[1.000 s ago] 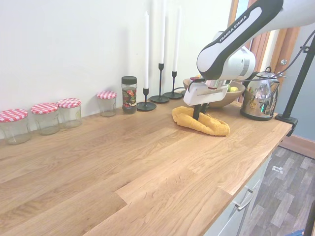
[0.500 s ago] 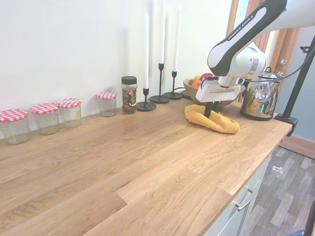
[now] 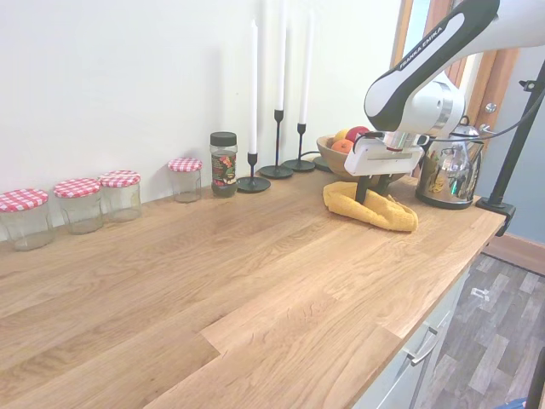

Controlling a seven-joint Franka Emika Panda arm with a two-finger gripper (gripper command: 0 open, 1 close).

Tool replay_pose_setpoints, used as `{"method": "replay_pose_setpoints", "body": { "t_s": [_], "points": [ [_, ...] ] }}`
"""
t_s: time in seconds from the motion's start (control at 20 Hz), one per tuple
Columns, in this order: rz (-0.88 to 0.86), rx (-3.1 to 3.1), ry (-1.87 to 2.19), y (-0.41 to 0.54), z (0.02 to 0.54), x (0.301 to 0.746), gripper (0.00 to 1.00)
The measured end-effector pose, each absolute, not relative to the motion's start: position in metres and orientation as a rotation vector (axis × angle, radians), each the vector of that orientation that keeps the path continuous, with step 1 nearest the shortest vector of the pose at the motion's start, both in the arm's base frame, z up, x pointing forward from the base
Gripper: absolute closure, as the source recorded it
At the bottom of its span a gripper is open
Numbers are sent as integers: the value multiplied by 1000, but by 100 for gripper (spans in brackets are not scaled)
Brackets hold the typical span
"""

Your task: Wipe the counter

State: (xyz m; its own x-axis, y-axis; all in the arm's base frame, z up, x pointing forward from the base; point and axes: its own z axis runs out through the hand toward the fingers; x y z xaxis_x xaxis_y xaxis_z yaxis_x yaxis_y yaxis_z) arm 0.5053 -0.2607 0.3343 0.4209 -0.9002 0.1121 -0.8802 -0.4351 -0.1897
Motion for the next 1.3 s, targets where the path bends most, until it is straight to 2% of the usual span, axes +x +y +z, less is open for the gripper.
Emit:
{"method": "replay_pose_setpoints", "body": {
  "t_s": [0.65, 1.3],
  "points": [
    [-369, -2553, 1607, -267, 364, 490, 0],
    [-371, -2543, 1616, -269, 368, 481, 0]
  ]
}}
